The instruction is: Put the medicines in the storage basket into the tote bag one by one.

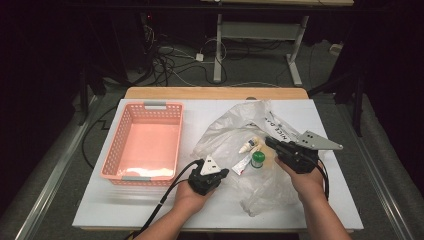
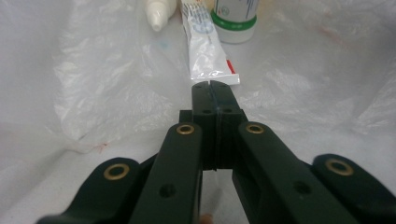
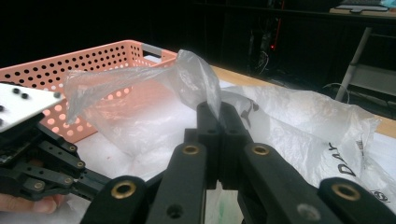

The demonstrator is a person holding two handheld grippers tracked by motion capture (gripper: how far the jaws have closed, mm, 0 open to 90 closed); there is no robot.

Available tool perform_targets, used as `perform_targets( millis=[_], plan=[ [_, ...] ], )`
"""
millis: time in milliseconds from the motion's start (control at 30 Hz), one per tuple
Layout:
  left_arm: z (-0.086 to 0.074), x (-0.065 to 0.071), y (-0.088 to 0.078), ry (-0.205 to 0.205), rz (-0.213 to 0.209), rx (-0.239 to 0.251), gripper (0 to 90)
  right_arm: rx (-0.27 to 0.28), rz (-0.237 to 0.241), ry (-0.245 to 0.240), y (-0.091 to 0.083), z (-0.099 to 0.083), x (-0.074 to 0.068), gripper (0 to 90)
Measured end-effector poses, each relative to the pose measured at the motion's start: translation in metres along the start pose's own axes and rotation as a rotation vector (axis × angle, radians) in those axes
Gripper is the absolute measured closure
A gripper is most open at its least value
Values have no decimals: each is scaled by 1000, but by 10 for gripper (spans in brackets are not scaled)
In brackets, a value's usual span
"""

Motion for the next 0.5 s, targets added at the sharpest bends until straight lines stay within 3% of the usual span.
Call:
perform_targets(
  millis=[267,400,500],
  plan=[
    [-1,2,-6,11,22,61,884,13,-19,-1,-1,0,2,900],
    [-1,6,-8,46,50,83,884,22,-24,-15,-1,1,-1,900],
    [2,7,-10,41,53,117,884,25,-18,-22,-2,2,-3,900]
  ],
)
Point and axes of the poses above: each handheld gripper's, and its own axes: y roughly forward along the jaws, z roughly out of its top, x roughly to its right, the point moved 3 cm from there along y, roughly forward along the jaws, and after that the axes turned 2 degrees about -z, right-handed, at the moved point
